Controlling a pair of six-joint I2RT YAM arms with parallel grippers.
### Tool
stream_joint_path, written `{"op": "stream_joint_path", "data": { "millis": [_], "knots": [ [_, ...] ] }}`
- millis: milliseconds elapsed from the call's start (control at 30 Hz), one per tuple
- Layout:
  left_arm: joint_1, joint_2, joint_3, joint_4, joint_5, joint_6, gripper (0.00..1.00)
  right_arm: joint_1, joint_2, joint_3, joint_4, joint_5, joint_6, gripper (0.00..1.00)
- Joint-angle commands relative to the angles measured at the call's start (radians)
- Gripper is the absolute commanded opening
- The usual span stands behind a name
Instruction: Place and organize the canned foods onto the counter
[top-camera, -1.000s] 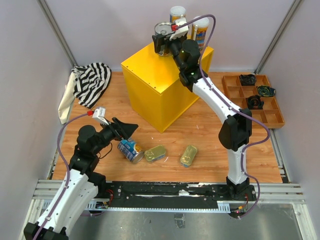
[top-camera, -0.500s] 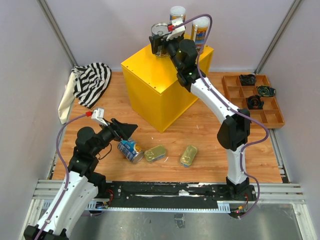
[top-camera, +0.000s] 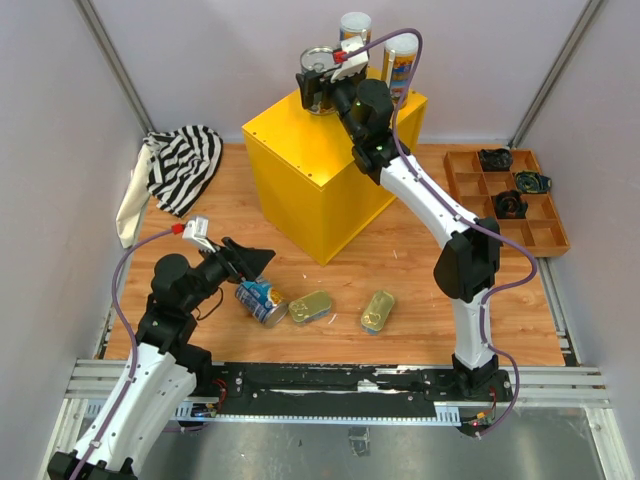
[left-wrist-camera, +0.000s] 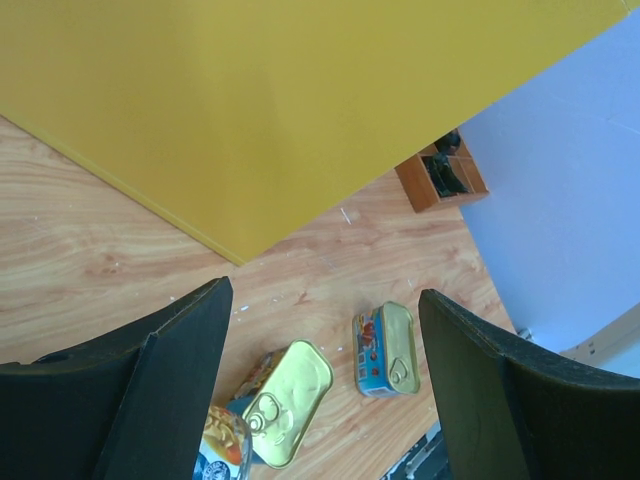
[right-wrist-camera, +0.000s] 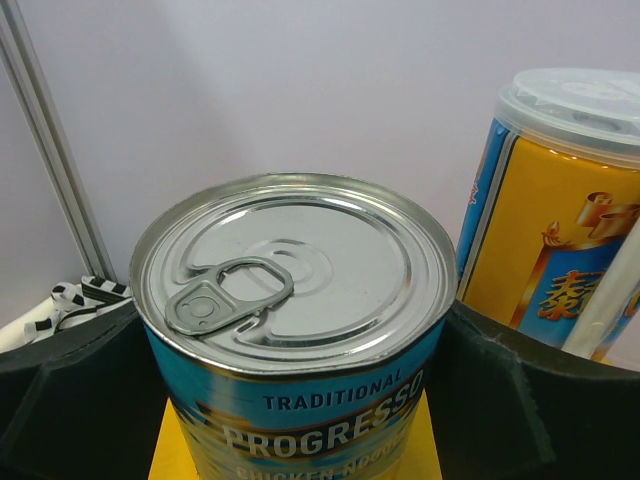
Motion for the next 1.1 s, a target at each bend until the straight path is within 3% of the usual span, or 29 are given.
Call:
{"op": "stream_joint_path", "data": {
  "millis": [0, 200, 600, 1067],
  "knots": [
    [-0.003, -0.009, 0.027, -0.027, -0.027, 0.002, 0.8, 0.028, -0.03, 0.037, 0.011, -0.009, -0.012, 0.73],
    [-0.004, -0.021, 0.055, -0.099, -0.084, -0.021, 0.81, 0.032, -0.052, 0.048, -0.027, -0.005, -0.02, 0.81],
    [-0.004, -0.052, 0.107, -0.297, -0.192, -0.144, 0.81, 0.039, -0.11, 0.034, -0.094, -0.012, -0.026, 0.88],
    [-0.004, -0.11, 0.084, -0.369, -0.175, -0.261, 0.83, 0.029, -0.13, 0.019, -0.136, -0.011, -0.02, 0.91]
  ]
}}
